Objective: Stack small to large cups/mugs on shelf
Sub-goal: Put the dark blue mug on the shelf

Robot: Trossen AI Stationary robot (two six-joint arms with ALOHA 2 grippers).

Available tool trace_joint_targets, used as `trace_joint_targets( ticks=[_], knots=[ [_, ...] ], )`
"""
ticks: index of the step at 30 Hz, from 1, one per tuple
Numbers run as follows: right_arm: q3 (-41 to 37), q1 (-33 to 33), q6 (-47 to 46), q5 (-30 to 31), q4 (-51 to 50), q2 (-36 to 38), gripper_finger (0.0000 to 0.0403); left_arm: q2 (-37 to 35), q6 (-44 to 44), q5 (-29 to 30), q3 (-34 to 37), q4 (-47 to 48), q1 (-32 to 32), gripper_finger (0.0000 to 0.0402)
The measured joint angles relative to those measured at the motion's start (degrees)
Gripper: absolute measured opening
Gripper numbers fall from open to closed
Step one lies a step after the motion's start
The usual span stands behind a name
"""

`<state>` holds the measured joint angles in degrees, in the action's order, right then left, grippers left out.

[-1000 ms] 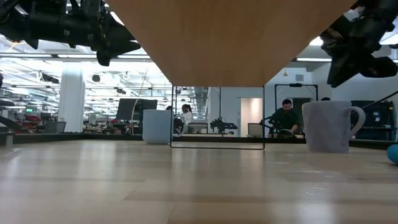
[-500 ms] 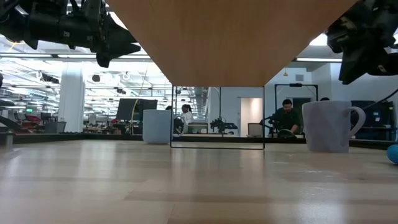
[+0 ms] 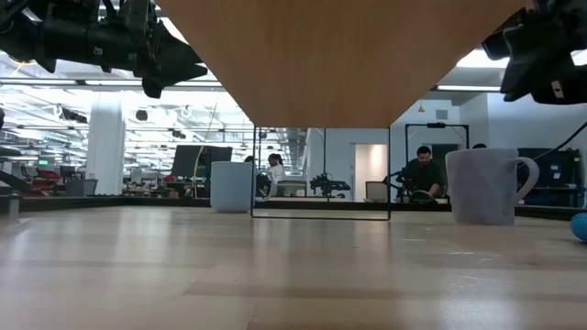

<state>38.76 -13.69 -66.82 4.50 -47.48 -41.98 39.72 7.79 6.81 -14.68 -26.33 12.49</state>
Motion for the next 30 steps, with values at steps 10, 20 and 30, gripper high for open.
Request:
trace_joint_targets(
  ticks=[10,20,30],
  knots=[
    [0.0,-0.1,-1.9,-0.1,-0.1,0.0,0.0076,0.0,0.0,0.0,0.0,0.0,0.0,0.0162],
    [0.0,-0.1,-1.8,-1.9,-0.1,0.0,0.0139,0.0,0.1,0.0,0.0,0.0,0.0,0.0162],
    [0.0,0.1,-1.8,-1.6,0.2,0.0,0.0179,0.0,0.3,0.0,0.0,0.1,0.0,0.0162]
  ],
)
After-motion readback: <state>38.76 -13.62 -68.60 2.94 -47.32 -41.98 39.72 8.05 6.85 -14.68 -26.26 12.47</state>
